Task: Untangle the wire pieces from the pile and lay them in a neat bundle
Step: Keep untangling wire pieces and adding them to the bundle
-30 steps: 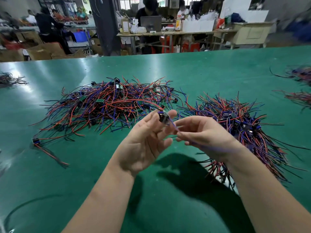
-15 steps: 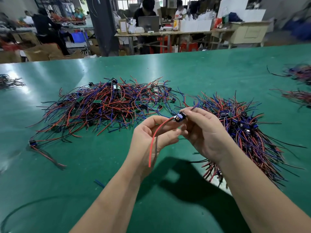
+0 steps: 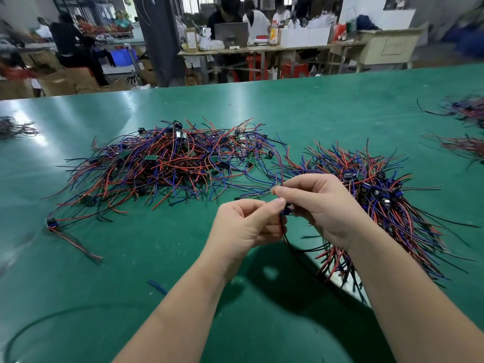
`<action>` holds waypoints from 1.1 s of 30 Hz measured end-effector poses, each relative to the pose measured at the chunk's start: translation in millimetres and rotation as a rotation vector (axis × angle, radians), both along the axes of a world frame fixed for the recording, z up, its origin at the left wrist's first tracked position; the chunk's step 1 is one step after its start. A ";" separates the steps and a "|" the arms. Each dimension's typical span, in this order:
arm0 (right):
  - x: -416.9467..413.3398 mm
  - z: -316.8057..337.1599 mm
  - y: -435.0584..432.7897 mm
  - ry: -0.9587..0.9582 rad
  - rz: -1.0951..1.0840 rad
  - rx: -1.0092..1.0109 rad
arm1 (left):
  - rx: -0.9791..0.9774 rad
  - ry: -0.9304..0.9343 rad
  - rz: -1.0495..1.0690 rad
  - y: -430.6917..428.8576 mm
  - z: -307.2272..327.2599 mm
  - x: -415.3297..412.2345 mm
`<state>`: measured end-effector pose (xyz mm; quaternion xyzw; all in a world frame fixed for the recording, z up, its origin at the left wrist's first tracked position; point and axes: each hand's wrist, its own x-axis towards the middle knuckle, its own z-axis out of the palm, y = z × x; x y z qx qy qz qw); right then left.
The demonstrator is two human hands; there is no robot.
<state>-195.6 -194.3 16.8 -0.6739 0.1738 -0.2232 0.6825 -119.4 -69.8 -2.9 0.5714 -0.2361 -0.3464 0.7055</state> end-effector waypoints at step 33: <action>-4.1 3.0 -7.6 -0.075 -0.491 -0.519 | 0.419 -0.908 0.390 2.3 -26.6 27.4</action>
